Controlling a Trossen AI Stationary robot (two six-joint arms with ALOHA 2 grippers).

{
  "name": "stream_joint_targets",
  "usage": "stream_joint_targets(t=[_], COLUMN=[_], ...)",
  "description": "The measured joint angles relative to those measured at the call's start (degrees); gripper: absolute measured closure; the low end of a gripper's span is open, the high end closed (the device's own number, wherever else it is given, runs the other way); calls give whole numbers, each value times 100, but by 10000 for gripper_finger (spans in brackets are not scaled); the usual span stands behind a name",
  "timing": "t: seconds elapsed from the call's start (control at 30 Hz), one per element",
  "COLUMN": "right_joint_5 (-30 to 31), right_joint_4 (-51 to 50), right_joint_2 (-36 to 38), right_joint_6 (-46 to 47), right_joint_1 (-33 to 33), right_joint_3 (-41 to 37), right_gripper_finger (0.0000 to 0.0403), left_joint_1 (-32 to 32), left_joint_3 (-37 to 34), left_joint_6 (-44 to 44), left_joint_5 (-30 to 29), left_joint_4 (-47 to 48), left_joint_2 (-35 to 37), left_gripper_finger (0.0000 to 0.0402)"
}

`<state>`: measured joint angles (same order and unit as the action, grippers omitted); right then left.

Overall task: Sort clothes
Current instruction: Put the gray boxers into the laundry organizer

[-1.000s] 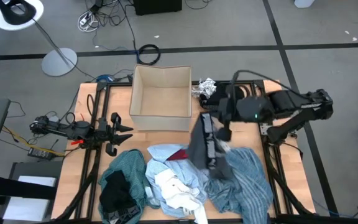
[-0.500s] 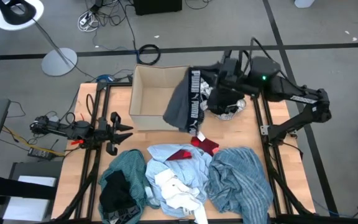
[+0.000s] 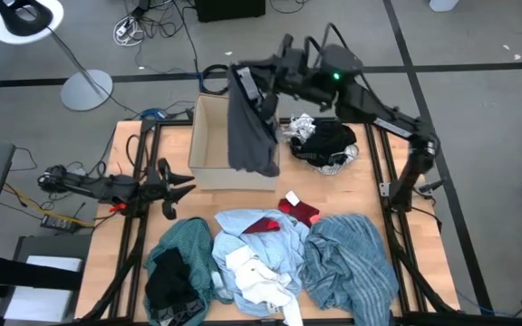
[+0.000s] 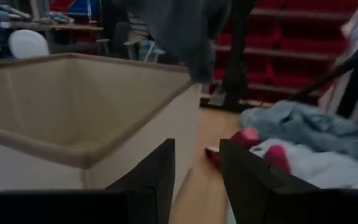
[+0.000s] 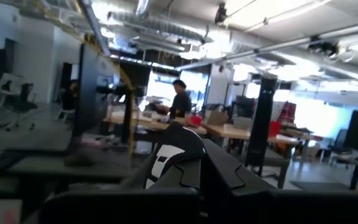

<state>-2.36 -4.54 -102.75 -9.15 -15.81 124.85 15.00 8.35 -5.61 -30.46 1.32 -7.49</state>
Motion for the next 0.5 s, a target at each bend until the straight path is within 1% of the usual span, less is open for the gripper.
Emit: stream_joint_targets(t=[0.1, 0.17, 0.23, 0.33, 0.4, 0.5], right_joint_5=[-75, -90, -171, -756, -991, -1041], right_joint_4=[-248, -415, -455, -753, -1187, -1976], right_joint_2=[-331, -475, -589, -769, -898, -1074], right_joint_6=[-41, -104, -39, 278, 541, 862], right_joint_1=[-236, -411, -588, -843, -958, -1086], right_joint_3=[545, 756, 823, 823, 821, 818], right_gripper_finger=[402, 402, 402, 402, 402, 400], left_joint_1=[0, 0, 2, 0, 2, 0], left_joint_3=[289, 473, 643, 884, 1046, 1292], left_joint_6=[87, 74, -81, -208, -188, -162], left_joint_5=[-132, -159, -152, -155, -185, -234], left_joint_4=[411, 755, 1082, 1356, 1505, 1548], left_joint_2=[-318, -550, -750, -1055, -1228, -1435], left_gripper_finger=[270, 270, 270, 270, 270, 270])
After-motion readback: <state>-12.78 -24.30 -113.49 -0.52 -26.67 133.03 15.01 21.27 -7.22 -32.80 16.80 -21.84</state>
